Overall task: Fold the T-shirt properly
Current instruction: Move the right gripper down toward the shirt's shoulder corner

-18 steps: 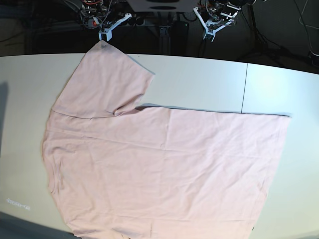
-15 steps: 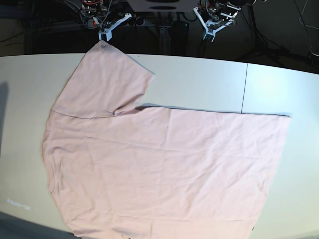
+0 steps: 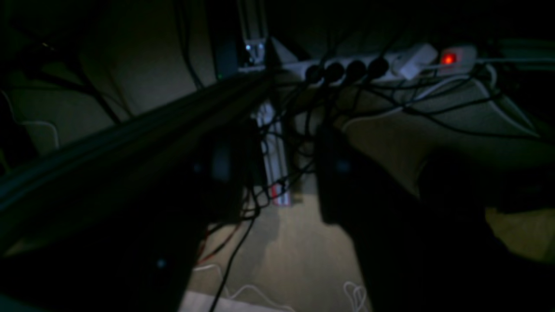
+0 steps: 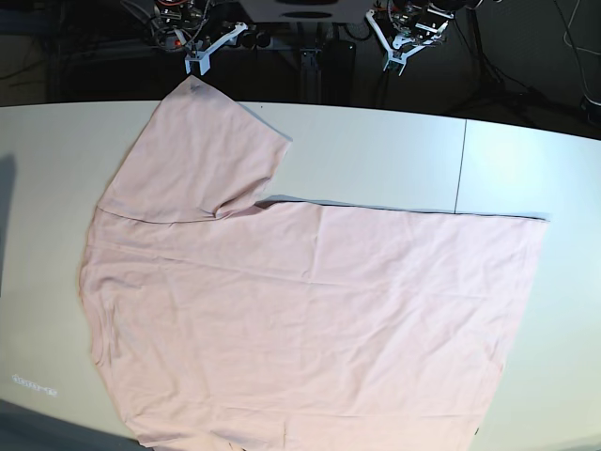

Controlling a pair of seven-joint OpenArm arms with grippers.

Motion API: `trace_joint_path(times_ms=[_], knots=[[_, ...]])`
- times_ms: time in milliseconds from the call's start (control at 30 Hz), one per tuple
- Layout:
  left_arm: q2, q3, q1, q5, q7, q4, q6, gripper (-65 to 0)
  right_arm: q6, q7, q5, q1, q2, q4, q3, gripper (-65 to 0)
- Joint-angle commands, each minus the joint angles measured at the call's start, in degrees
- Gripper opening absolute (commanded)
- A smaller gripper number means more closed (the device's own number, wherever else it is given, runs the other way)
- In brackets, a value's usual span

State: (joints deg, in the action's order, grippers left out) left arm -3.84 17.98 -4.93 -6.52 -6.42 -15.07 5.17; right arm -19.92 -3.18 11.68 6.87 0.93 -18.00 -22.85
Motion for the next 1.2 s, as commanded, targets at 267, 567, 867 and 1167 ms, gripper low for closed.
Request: trace_joint_path(times_ms=[267,567,867,1167], knots=[[-0.2,0.0,-0.1,-0.1,0.3,-1.0,-1.1,-48.2,3.0,-0.5,-0.1,0.5,0.2,-1.2,0.1,-36.8],[-2.8,0.0,-2.2,-3.0,-9.2,-7.8,2.0,-48.2,-4.0,0.0,-5.2,6.5,0.2,-7.5,0.1,-36.9],[-10.4,-9.3,-11.4,-14.5,-13.0,-23.0,24.4,-48.2,-9.5,6.5,-19.6,18.5,4.7,-21.6,4.8,-36.9],[-14.1,-20.5,-24.6,-27.2,-21.4,-47.5,32.2,-48.2,-10.6,17.4,-35.8,34.0,10.2,-46.2,10.1,-36.9]])
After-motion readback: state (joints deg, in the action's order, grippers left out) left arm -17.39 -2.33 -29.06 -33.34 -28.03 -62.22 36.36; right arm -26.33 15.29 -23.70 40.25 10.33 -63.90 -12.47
